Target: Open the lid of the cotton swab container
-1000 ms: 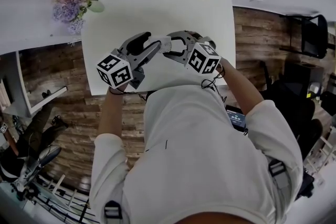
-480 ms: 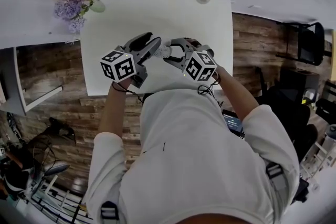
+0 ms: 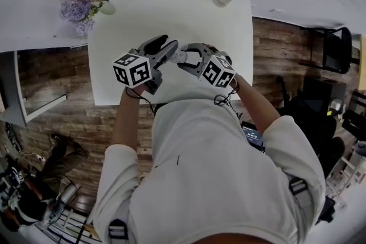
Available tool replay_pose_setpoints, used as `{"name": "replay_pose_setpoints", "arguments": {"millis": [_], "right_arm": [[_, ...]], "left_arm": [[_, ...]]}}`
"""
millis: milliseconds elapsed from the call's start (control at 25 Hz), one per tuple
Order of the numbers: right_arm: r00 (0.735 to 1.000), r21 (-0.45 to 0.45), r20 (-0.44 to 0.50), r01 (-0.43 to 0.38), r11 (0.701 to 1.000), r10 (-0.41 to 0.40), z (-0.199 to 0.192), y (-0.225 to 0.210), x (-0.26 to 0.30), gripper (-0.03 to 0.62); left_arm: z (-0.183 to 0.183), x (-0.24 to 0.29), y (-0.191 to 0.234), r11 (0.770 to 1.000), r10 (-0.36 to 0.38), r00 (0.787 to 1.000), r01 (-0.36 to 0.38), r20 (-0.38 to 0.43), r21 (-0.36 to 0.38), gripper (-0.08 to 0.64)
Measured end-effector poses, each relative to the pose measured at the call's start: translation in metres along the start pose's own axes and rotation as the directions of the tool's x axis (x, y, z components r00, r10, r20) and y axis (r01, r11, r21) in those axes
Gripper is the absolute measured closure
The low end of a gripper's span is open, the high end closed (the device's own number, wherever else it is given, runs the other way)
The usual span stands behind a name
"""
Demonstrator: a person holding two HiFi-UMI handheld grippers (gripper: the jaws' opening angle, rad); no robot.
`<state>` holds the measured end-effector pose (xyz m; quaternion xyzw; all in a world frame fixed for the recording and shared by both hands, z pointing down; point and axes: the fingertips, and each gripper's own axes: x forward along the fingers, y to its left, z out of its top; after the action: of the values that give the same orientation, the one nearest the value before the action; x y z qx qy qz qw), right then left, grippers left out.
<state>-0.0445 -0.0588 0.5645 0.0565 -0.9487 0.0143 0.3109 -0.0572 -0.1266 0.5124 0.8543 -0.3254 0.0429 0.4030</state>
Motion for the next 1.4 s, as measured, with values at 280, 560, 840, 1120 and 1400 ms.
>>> {"name": "replay_pose_setpoints", "arguments": {"millis": [280,560,840,1120,1400], "right_arm": [[0.999,0.080,0.020,0.029,0.996,-0.031,-0.005,-0.013,-0.001,0.400],[0.993,0.256,-0.026,0.120,0.959,-0.117,-0.019,-0.034,0.000,0.400],[0.978,0.338,-0.079,0.206,0.918,-0.190,-0.034,-0.057,0.009,0.399],[0.969,0.398,-0.111,0.246,0.884,-0.220,-0.044,-0.071,0.032,0.399],[0.960,0.374,-0.155,0.275,0.886,-0.232,-0.050,-0.083,0.051,0.399]], "left_arm": [[0.012,-0.027,0.000,0.997,0.048,0.994,-0.054,0.094,0.063,0.331],[-0.035,-0.052,0.039,0.937,0.325,0.944,-0.330,0.058,0.118,0.350],[-0.074,-0.060,0.058,0.870,0.483,0.876,-0.481,0.010,0.109,0.408],[-0.095,-0.062,0.068,0.865,0.497,0.867,-0.493,-0.031,0.088,0.500],[-0.108,-0.073,0.081,0.848,0.529,0.846,-0.524,-0.062,0.077,0.503]]}}
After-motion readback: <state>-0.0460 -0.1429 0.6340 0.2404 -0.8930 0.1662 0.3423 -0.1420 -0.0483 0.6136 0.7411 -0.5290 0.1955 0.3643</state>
